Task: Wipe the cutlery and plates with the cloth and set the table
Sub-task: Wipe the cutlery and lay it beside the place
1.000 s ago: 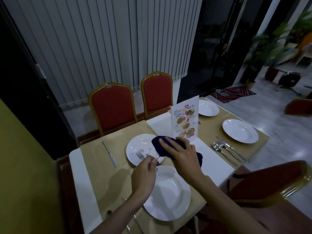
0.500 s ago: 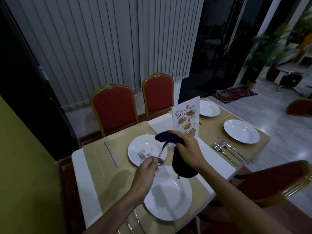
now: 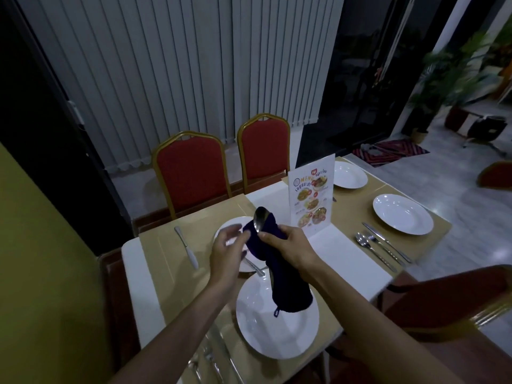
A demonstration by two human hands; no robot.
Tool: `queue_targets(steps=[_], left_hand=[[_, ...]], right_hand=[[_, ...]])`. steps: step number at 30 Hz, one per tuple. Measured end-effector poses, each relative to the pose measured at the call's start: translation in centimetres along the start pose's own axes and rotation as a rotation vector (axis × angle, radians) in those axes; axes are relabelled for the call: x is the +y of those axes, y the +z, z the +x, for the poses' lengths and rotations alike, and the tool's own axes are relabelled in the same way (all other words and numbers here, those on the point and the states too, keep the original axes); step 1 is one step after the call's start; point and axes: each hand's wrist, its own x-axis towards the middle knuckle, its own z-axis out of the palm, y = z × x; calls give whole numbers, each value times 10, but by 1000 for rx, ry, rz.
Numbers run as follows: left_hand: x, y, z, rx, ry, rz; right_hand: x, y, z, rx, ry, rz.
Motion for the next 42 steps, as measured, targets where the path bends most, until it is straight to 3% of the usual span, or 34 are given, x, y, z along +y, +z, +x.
queue_targets(steps=[4, 6, 9, 14, 19, 22, 24, 25, 29, 31, 34, 38, 40, 42], left_hand=[[12, -1, 21, 58, 152, 265], [16, -3, 32, 129, 172, 259], [19, -13, 48, 238, 50, 117], [2, -27, 44, 47, -265, 3], [5, -48, 74, 172, -373, -209], [0, -75, 97, 197, -328, -284], [-5, -105, 117, 181, -190, -115], [-9, -122, 127, 119, -92, 95], [-37, -192, 178, -290, 143, 1291], [-50, -213, 199, -465, 220, 1672], [-68, -226, 222, -572, 327, 1807], [-91, -239, 234, -538, 376, 1721], [-108, -246, 227, -477, 390, 1640], [-123, -252, 216, -353, 288, 1554]], right_hand=[[1, 13, 2, -42, -5, -94], [4, 20, 2, -78, 26, -88], [14, 29, 0, -126, 24, -247], [17, 45, 11, -102, -27, -337], [31, 74, 29, -173, -8, -420], [38, 84, 47, -209, -29, -570], [42, 86, 61, -191, -43, -644], [44, 86, 68, -165, -41, -653], [49, 95, 98, -63, -41, -653], [52, 104, 111, -46, -37, -648], [59, 122, 129, -60, -8, -642], [64, 142, 145, -104, 30, -633], [65, 148, 151, -107, 40, -639], [66, 153, 158, -99, 47, -647]])
